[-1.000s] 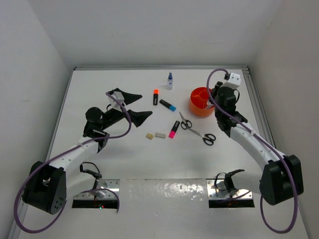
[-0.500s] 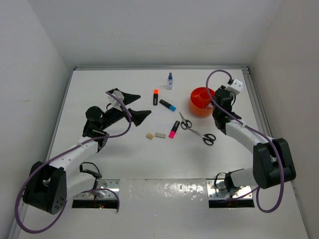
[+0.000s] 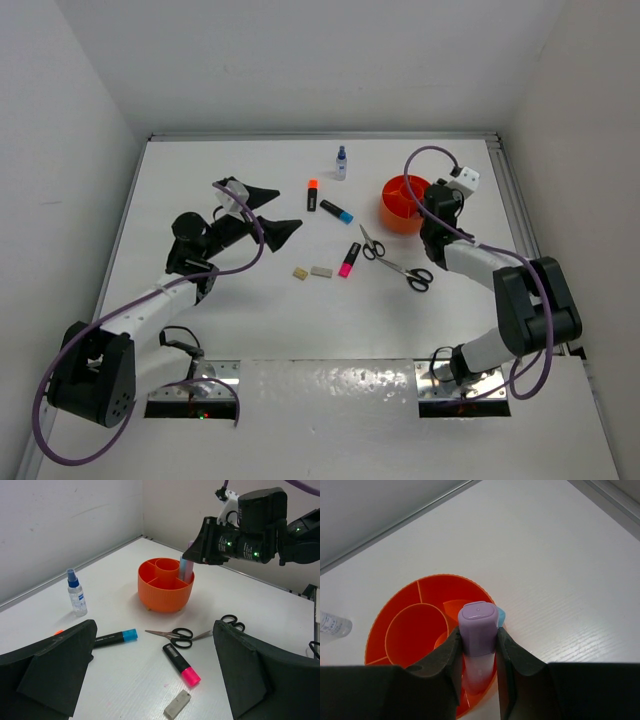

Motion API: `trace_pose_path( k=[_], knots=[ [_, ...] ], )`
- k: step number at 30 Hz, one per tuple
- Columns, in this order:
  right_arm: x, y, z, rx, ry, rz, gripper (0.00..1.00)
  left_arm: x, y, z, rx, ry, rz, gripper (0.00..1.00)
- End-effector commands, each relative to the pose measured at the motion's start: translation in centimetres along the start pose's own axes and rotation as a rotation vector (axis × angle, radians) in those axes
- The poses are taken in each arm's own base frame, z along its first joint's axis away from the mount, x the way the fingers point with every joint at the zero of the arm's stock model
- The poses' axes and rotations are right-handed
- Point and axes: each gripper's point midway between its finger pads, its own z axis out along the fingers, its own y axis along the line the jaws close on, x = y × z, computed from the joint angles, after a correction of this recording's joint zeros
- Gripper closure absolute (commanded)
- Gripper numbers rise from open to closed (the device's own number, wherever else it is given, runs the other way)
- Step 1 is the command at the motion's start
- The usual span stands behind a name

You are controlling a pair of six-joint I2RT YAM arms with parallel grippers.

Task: Sort the stationery into containers
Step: Place the pen in the storage box.

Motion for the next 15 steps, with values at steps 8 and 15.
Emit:
trace_pose_path(
  k=[8,15],
  knots=[
    [0.3,1.0,0.1,-0.037,-0.028,0.035,1.0,-1.2,0.6,0.0,-0.014,-0.036,0.046,0.0],
    [1.2,1.8,0.1,-0.074,0.014,0.033,0.71,-1.4,0.6,-0.1,-0.018,-0.04,0.052,0.0]
  ],
)
